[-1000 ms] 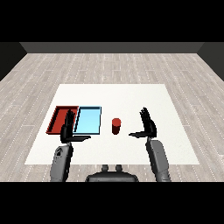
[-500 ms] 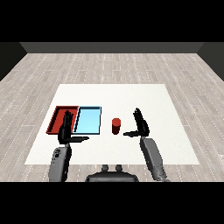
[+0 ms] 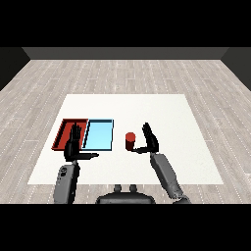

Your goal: Pick the red can and put it in the red box

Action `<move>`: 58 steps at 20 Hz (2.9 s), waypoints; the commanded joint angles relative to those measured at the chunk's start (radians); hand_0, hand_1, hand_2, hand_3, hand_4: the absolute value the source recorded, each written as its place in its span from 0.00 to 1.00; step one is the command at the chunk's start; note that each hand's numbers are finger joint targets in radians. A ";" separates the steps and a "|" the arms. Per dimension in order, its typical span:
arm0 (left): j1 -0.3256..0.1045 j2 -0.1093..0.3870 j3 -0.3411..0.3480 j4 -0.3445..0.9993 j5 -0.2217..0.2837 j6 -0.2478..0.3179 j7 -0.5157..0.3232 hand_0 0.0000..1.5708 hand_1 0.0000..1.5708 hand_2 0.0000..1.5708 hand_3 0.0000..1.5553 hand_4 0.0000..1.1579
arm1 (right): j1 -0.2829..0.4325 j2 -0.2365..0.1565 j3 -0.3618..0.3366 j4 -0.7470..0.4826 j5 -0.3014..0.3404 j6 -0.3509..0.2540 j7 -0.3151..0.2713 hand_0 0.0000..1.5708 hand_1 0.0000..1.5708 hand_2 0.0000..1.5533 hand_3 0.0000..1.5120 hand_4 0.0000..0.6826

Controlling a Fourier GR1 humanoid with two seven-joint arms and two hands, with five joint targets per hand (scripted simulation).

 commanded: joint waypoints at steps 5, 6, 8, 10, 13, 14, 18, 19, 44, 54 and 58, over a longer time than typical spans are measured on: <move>-0.095 -0.025 -0.007 0.076 -0.026 0.049 0.007 0.00 0.00 0.00 0.00 0.00 | -0.068 0.000 -0.005 0.194 -0.034 -0.001 -0.117 0.00 0.00 0.00 0.00 0.00; -0.051 -0.018 -0.006 0.030 -0.009 0.031 0.017 0.00 0.00 0.00 0.00 0.00 | -0.066 0.000 0.018 0.058 -0.056 -0.050 -0.013 0.00 0.00 0.00 0.00 0.00; 0.075 -0.058 -0.116 -0.072 -0.040 0.092 -0.014 0.00 0.00 0.00 0.00 0.00 | -0.057 0.000 0.131 0.175 -0.116 -0.091 -0.125 0.00 0.00 0.00 0.00 0.00; -0.062 0.003 0.004 0.001 0.024 0.019 0.051 0.00 0.00 0.00 0.00 0.00 | -0.121 0.000 0.057 0.154 -0.101 -0.073 -0.058 0.00 0.00 0.00 0.00 0.00; 0.004 -0.024 -0.023 -0.029 -0.005 0.040 0.015 0.00 0.00 0.00 0.00 0.00 | -0.130 0.000 0.136 0.216 -0.174 -0.114 -0.119 0.00 0.00 0.00 0.00 0.00; -0.058 0.003 0.006 0.046 0.016 0.009 0.000 0.00 0.00 0.00 0.00 0.00 | -0.053 0.000 0.171 0.192 -0.176 -0.101 -0.160 0.00 0.00 0.00 0.00 0.00; -0.040 -0.003 0.005 0.078 0.004 0.002 -0.056 0.00 0.00 0.00 0.00 0.00 | -0.073 0.000 0.174 0.219 -0.182 -0.117 -0.154 0.00 0.00 0.00 0.00 0.00; 0.017 0.002 -0.025 -0.104 0.023 0.003 0.083 0.00 0.00 0.00 0.00 0.00 | -0.171 0.000 0.208 0.246 -0.247 -0.168 -0.115 0.00 0.00 0.00 0.00 0.00; -0.035 0.015 0.017 -0.022 0.019 0.001 0.040 0.00 0.00 0.00 0.00 0.00 | -0.303 0.000 0.344 0.356 -0.429 -0.188 -0.159 0.00 0.00 0.00 0.00 0.00; -0.017 -0.002 -0.015 -0.051 -0.023 0.030 0.052 0.00 0.00 0.00 0.00 0.00 | -0.320 0.000 0.382 0.397 -0.445 -0.413 -0.100 1.00 1.00 0.98 0.98 0.85; -0.017 0.014 0.018 0.001 0.003 0.002 0.006 0.00 0.00 0.00 0.00 0.00 | -0.294 -0.012 0.361 0.372 -0.372 -0.436 -0.006 1.00 1.00 0.96 0.95 0.82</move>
